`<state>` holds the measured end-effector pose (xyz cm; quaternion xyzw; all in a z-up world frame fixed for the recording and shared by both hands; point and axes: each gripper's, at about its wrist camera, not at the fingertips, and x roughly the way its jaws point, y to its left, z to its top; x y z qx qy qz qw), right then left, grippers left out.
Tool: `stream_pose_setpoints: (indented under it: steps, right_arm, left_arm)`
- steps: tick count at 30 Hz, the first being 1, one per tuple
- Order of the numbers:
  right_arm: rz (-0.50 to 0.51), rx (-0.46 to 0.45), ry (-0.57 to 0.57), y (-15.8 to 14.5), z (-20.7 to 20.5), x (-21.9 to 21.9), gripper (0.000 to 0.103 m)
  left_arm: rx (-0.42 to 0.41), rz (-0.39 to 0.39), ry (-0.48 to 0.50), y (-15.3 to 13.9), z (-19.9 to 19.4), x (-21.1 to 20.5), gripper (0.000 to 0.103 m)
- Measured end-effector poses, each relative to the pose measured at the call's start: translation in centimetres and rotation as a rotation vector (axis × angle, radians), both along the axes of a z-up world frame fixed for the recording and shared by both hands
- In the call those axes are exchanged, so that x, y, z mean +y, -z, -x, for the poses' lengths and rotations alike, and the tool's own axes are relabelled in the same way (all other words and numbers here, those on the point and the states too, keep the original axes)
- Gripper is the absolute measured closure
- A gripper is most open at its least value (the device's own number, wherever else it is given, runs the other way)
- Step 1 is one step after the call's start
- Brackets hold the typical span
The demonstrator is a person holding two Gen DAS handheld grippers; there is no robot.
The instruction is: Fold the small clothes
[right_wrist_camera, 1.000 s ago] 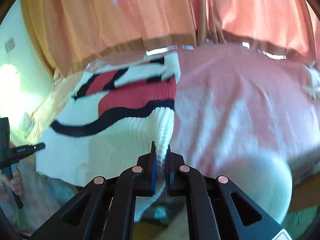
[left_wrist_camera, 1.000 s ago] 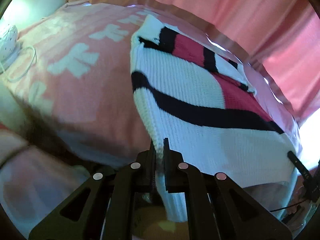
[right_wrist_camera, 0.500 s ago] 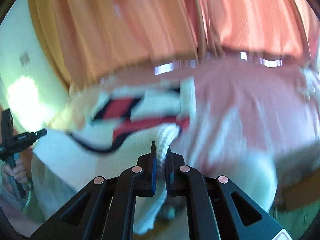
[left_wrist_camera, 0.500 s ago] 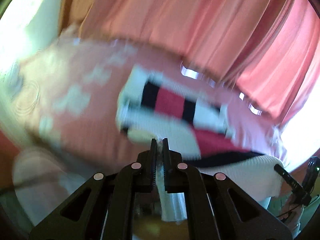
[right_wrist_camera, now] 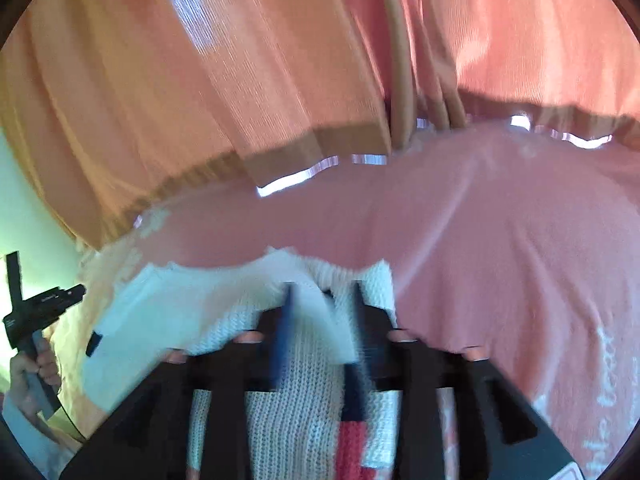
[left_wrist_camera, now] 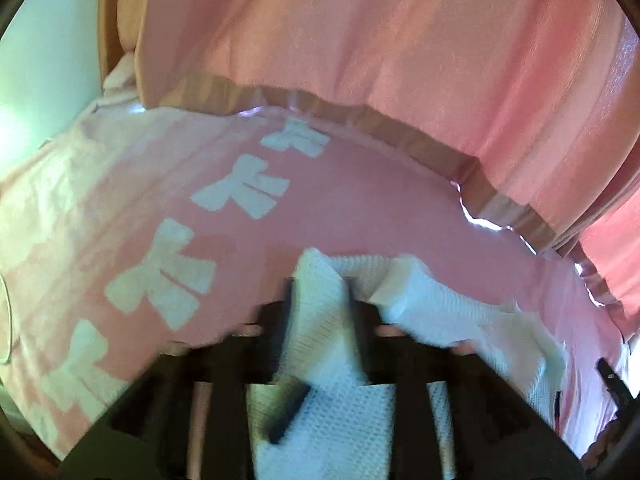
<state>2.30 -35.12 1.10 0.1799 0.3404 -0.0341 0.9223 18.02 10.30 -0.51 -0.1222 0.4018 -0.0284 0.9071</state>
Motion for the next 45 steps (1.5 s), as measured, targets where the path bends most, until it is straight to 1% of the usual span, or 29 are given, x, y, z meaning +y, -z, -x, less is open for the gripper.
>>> stream_pose_setpoints:
  steps: [1, 2, 4, 6, 7, 10, 13, 16, 19, 20, 21, 22, 23, 25, 28, 30, 31, 34, 35, 36, 37, 38, 39, 40, 41, 42, 43, 44, 45]
  right_arm:
    - [0.018, -0.014, 0.003, -0.1, 0.6, 0.0, 0.049]
    - [0.048, -0.021, -0.013, -0.1, 1.5, 0.2, 0.049]
    - [0.07, 0.006, -0.055, 0.9, 2.3, 0.6, 0.046]
    - [0.11, 0.085, -0.074, 2.4, 2.2, 1.5, 0.046]
    - [0.129, 0.117, -0.101, 3.0, 1.5, 2.0, 0.046]
    - [0.194, 0.096, -0.142, 2.9, 0.3, 3.4, 0.045]
    - [0.208, 0.122, -0.191, 3.7, -1.8, 4.4, 0.041]
    - [0.202, 0.162, -0.231, 5.0, -4.2, 5.4, 0.042]
    - [0.226, 0.178, -0.254, 5.8, -5.8, 6.4, 0.042]
    - [0.241, 0.188, -0.253, 6.3, -6.5, 6.6, 0.044]
    - [0.246, 0.199, -0.251, 6.7, -7.0, 6.7, 0.052]
    - [0.243, 0.221, -0.247, 7.3, -7.5, 6.5, 0.092]
    - [0.221, 0.236, -0.232, 7.4, -7.6, 6.1, 0.096]
    - [0.146, 0.165, -0.207, 5.8, -6.7, 5.2, 0.096]
    - [-0.052, -0.076, -0.181, 0.1, -2.9, 2.2, 0.097]
    - [-0.123, -0.104, -0.137, -0.1, -2.0, -0.1, 0.097]
    - [-0.126, -0.068, -0.109, 0.7, -2.5, -1.0, 0.097]
    - [-0.134, 0.21, -0.041, 6.7, -6.1, -3.3, 0.096]
    - [-0.117, 0.306, -0.021, 8.9, -6.8, -3.4, 0.095]
    - [-0.134, 0.33, -0.013, 9.8, -6.9, -3.5, 0.094]
    - [-0.155, 0.311, 0.003, 9.7, -6.6, -3.7, 0.09]
    - [-0.153, 0.287, 0.012, 8.7, -6.1, -3.6, 0.087]
    - [-0.135, 0.264, 0.011, 7.7, -5.6, -3.4, 0.084]
    - [-0.111, 0.235, 0.009, 6.7, -5.0, -3.0, 0.073]
    - [-0.08, 0.196, 0.01, 5.5, -3.9, -2.8, 0.065]
    - [-0.065, 0.171, 0.009, 4.9, -2.9, -2.6, 0.053]
    - [-0.063, 0.157, 0.001, 4.5, -1.9, -2.6, 0.052]
    - [-0.068, 0.162, -0.01, 4.5, -1.4, -2.8, 0.052]
    - [-0.069, 0.173, -0.015, 4.6, -1.1, -2.6, 0.052]
  left_arm:
    - [-0.031, 0.0, -0.011, -0.1, 0.8, 0.4, 0.044]
    - [-0.062, -0.003, -0.003, -0.1, 1.5, 0.7, 0.042]
    - [-0.042, -0.021, 0.062, 0.2, 1.8, 0.1, 0.039]
    - [-0.032, -0.011, 0.107, 0.9, 1.5, -0.9, 0.03]
    - [-0.024, -0.019, 0.132, 1.4, 1.3, -1.6, 0.03]
    - [0.037, -0.092, 0.199, 3.3, 0.2, -4.1, 0.03]
    - [0.078, -0.149, 0.196, 4.7, -0.8, -5.0, 0.03]
    - [0.145, -0.097, 0.178, 5.9, -2.2, -4.9, 0.032]
    - [0.151, -0.081, 0.165, 6.1, -3.2, -5.0, 0.041]
    - [0.155, -0.088, 0.173, 6.2, -3.4, -5.2, 0.049]
    - [0.157, -0.095, 0.18, 6.2, -3.6, -5.4, 0.061]
    - [0.155, -0.101, 0.186, 6.1, -3.7, -5.5, 0.072]
    - [0.148, -0.109, 0.185, 5.9, -3.7, -5.5, 0.095]
    - [0.106, -0.091, 0.176, 4.8, -3.4, -5.2, 0.098]
    - [0.008, 0.014, 0.143, 1.5, -1.9, -3.4, 0.098]
    - [-0.016, 0.042, 0.099, 0.8, -1.4, -1.8, 0.098]
    - [0.0, 0.019, 0.074, 1.3, -1.7, -1.3, 0.098]
    - [0.146, -0.097, -0.013, 5.5, -4.6, 0.0, 0.1]
    - [0.197, -0.111, -0.03, 6.8, -5.2, 0.4, 0.1]
    - [0.244, -0.099, -0.051, 7.8, -5.8, 0.9, 0.1]
    - [0.274, -0.055, -0.056, 8.2, -6.0, 1.5, 0.1]
    - [0.27, 0.017, -0.062, 7.8, -5.9, 2.1, 0.099]
    - [0.245, 0.056, -0.069, 7.1, -5.5, 2.4, 0.099]
    - [0.204, 0.094, -0.06, 6.0, -4.7, 2.6, 0.098]
    - [0.169, 0.124, -0.032, 4.8, -3.8, 2.5, 0.091]
    - [0.148, 0.146, -0.004, 4.1, -3.0, 2.2, 0.075]
    - [0.126, 0.166, 0.035, 3.4, -2.0, 1.9, 0.063]
    - [0.107, 0.165, 0.074, 2.8, -1.0, 1.2, 0.043]
    - [0.087, 0.147, 0.099, 2.4, -0.4, 0.4, 0.04]
